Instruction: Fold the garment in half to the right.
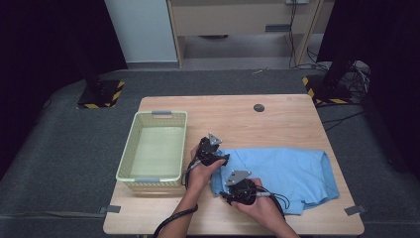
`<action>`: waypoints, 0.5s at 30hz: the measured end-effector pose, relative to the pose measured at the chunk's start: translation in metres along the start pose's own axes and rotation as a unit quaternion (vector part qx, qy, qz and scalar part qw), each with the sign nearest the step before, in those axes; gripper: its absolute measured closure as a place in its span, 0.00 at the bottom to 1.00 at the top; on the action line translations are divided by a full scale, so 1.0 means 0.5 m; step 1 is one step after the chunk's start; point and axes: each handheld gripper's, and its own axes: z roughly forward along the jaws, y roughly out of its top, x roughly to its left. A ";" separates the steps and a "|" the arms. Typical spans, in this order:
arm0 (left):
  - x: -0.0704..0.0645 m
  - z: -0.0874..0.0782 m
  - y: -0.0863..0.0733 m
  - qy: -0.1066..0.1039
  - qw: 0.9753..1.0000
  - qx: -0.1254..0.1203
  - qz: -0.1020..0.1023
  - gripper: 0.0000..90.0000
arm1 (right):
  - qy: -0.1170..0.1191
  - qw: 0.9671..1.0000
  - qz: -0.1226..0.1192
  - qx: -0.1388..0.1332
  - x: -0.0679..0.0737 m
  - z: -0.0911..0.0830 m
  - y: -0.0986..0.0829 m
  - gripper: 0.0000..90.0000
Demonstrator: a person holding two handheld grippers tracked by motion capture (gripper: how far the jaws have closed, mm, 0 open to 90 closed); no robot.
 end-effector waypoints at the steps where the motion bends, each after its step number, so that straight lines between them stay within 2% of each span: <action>1: 0.000 -0.001 -0.001 -0.001 1.000 -0.002 0.000 0.25 | -0.004 1.000 -0.001 0.001 0.001 -0.001 0.001 0.69; 8: -0.009 -0.005 -0.003 -0.009 1.000 -0.008 0.005 0.35 | -0.035 0.999 -0.011 0.011 0.009 -0.001 0.005 0.91; 11: -0.013 -0.007 -0.005 -0.013 1.000 -0.012 0.008 0.41 | -0.040 0.999 -0.009 0.012 0.009 -0.002 0.005 0.93; 15: -0.022 -0.010 -0.007 -0.017 1.000 -0.018 0.008 0.58 | -0.048 0.999 -0.020 0.015 0.014 -0.004 0.004 0.95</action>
